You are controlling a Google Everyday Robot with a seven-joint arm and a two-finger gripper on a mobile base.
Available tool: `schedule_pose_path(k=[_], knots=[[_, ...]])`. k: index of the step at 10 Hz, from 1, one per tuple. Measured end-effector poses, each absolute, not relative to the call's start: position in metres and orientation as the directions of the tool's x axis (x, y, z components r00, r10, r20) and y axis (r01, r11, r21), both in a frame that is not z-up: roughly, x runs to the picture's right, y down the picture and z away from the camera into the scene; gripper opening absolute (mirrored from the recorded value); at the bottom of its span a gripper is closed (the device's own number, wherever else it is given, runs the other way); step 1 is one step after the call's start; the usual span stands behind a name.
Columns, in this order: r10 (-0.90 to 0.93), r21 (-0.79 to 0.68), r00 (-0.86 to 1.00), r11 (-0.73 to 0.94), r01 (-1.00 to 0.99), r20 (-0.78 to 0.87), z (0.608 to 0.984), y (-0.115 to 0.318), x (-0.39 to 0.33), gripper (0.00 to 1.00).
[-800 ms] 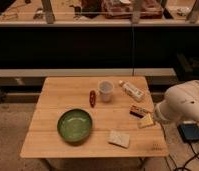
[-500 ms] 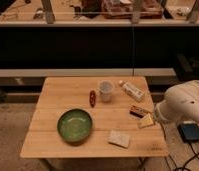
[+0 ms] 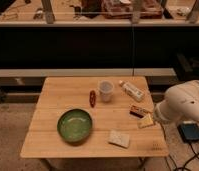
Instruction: Place the white sponge in the ceramic cup
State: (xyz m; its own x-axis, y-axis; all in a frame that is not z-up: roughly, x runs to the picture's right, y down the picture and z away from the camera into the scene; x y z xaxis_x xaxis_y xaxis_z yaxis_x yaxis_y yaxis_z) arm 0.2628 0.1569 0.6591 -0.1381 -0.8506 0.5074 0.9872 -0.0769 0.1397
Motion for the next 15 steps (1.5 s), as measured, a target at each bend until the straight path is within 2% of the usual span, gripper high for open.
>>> schedule_pose_path(k=[8,15], knots=[[-0.852,0.143,-0.139,-0.076,0.987,0.505,0.66,0.161,0.259,0.8],[-0.862,0.174,-0.127,-0.046,0.984,0.491,0.681,0.215,0.217,0.8]])
